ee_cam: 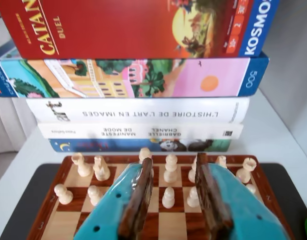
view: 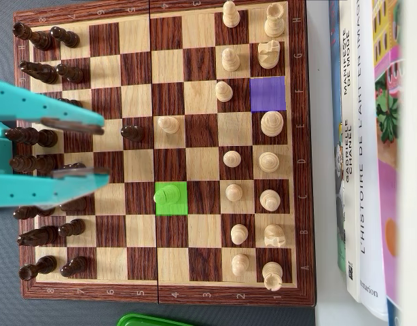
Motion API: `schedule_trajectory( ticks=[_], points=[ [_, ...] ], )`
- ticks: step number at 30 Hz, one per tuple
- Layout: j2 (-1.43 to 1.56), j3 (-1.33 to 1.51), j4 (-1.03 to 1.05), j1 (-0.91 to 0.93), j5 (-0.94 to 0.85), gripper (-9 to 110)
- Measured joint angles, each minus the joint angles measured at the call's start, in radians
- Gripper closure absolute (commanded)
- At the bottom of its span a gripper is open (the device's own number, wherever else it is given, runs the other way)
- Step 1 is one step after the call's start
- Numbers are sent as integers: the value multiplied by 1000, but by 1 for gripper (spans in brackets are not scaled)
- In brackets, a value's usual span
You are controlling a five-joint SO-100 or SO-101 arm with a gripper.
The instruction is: Play chess
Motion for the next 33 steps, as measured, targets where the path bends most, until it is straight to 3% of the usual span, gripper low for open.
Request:
schedule_trajectory(
  ticks=[6, 20, 33],
  points=[
    [160, 170, -161, 0, 0, 88],
    [360, 337, -261, 0, -23, 88],
    [360, 422, -676, 0, -100, 88]
  ],
)
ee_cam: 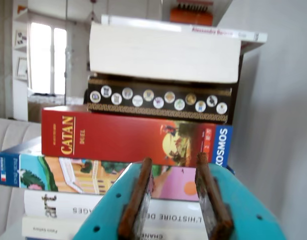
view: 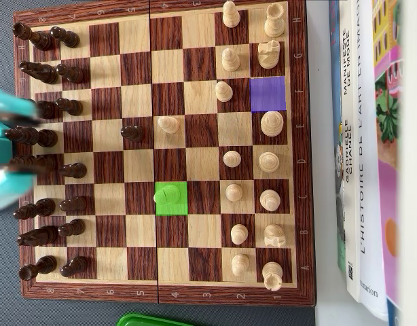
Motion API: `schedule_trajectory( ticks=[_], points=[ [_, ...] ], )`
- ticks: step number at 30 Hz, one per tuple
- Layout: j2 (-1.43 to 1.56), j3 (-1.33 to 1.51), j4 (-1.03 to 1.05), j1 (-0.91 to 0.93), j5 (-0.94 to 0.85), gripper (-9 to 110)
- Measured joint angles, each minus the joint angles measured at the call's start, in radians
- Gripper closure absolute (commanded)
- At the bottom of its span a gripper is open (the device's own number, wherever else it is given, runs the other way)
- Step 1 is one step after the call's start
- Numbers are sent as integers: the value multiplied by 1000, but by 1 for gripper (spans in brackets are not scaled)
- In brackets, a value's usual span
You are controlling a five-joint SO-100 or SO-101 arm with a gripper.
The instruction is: Play chess
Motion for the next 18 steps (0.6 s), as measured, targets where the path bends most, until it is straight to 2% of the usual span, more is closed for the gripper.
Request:
schedule_trajectory(
  ticks=[10, 18],
  points=[
    [0, 6, -330, 0, -6, 88],
    [0, 6, -672, 0, -6, 88]
  ],
)
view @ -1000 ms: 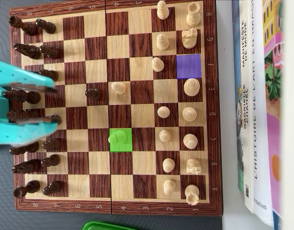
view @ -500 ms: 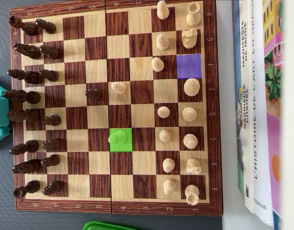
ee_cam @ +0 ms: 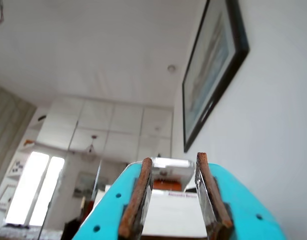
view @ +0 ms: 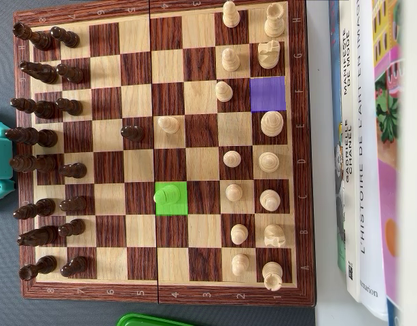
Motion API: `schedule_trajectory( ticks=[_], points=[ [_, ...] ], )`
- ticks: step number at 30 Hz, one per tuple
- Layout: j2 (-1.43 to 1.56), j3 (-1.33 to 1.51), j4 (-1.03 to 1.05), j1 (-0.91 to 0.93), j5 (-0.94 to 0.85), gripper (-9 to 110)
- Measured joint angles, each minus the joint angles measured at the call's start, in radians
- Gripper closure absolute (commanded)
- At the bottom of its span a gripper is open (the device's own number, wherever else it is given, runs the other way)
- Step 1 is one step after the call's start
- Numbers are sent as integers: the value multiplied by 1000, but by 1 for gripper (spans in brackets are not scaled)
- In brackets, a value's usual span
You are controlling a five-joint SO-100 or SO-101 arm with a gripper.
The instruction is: Play chess
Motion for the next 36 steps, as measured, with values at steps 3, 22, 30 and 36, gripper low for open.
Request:
schedule_trajectory(
  ticks=[3, 22, 30, 36],
  points=[
    [5, 0, -126, 0, 0, 88],
    [23, 0, -718, 11, 0, 88],
    [23, 0, -796, 6, 0, 88],
    [23, 0, -796, 6, 0, 88]
  ],
)
